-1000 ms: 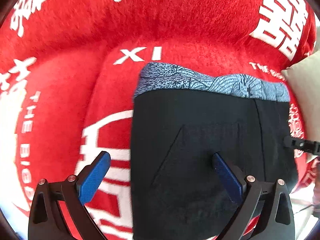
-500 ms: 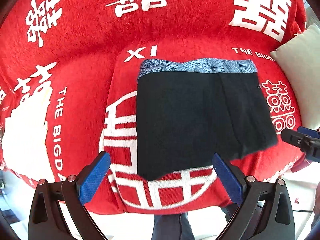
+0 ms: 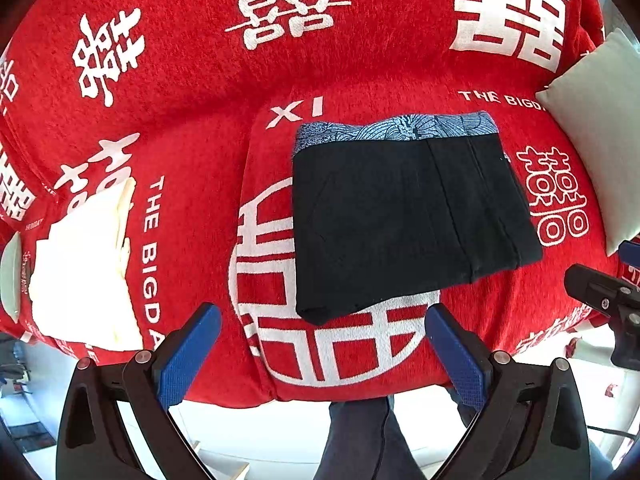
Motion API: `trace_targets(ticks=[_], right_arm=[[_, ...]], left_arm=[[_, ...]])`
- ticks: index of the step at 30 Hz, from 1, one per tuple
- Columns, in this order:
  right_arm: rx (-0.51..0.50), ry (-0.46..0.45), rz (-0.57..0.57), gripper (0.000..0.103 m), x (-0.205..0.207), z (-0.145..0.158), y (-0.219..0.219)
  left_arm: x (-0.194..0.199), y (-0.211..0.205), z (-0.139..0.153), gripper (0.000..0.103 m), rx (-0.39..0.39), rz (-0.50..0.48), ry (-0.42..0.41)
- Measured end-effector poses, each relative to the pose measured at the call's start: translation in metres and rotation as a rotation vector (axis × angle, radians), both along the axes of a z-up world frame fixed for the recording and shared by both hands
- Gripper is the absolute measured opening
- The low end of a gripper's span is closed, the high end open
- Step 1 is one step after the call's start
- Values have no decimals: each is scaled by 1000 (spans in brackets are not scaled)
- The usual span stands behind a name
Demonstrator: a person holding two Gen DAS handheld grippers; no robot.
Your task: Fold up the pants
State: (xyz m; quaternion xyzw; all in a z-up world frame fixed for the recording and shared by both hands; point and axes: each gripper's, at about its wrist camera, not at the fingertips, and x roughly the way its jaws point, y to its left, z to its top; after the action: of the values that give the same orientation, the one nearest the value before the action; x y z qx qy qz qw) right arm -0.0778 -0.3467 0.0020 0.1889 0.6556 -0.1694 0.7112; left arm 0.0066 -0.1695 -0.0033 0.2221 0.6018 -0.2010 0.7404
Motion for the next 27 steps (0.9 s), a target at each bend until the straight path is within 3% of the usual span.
trace_targets(ticks=[27], right_arm=[[-58,23,23,103,1,17,10]], left_arm=[[0,-5,17,102,16,-51,10]])
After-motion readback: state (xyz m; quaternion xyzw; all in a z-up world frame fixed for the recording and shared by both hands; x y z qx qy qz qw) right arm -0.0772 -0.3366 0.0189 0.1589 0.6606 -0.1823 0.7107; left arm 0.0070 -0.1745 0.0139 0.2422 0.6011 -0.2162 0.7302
